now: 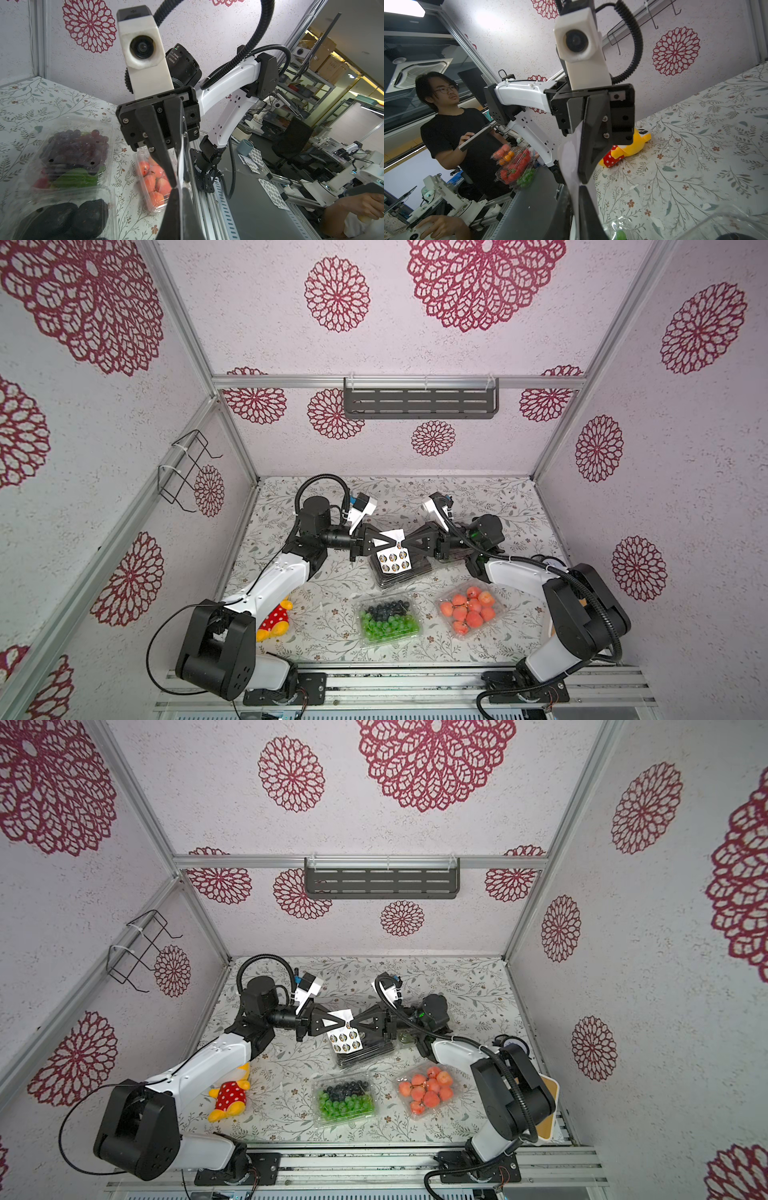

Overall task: Label fruit boxes
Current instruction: Adjust the label sticker.

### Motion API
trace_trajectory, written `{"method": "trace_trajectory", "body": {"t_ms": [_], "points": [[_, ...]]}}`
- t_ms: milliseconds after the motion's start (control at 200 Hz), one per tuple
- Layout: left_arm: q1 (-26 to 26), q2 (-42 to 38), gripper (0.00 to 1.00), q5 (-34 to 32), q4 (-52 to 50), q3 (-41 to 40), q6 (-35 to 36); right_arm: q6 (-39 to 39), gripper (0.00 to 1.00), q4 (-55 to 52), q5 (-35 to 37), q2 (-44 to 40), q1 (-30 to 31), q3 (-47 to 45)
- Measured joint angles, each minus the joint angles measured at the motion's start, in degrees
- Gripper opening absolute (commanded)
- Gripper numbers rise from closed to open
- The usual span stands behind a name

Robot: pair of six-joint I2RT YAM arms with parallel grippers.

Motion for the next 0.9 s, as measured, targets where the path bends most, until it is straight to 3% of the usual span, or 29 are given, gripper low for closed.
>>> {"method": "trace_trajectory", "body": {"t_ms": [135,275,425,550,735,901], "points": [[0.00,-1.09,0.00,0.02,-1.66,-0.31,0.59,-5.62,0.17,-7.69,0.87,-1.99,-0.20,0.00],[0.00,-1.60,0.00,-0.02,-2.78,-0.28,1.55,-12.17,0.26,-16.22,1.73,-4.83,0.42,0.48],[0.00,-1.60,0.00,-0.17,-4.92,-0.28,2.54,-17.03,0.26,-21.29,2.36,-6.49,1.29,0.59],[0.00,-1.60,0.00,-0.22,-5.46,-0.28,2.78,-21.46,0.22,-27.12,3.04,-6.84,2.03,1.46],[0.00,-1.60,0.00,-0.37,-5.99,-0.28,2.97,-25.31,0.00,-31.74,3.41,-6.91,2.58,2.49],[0.00,-1.60,0.00,-0.46,-6.21,-0.28,3.02,-26.27,0.00,-32.74,3.41,-7.26,2.58,2.51]]}}
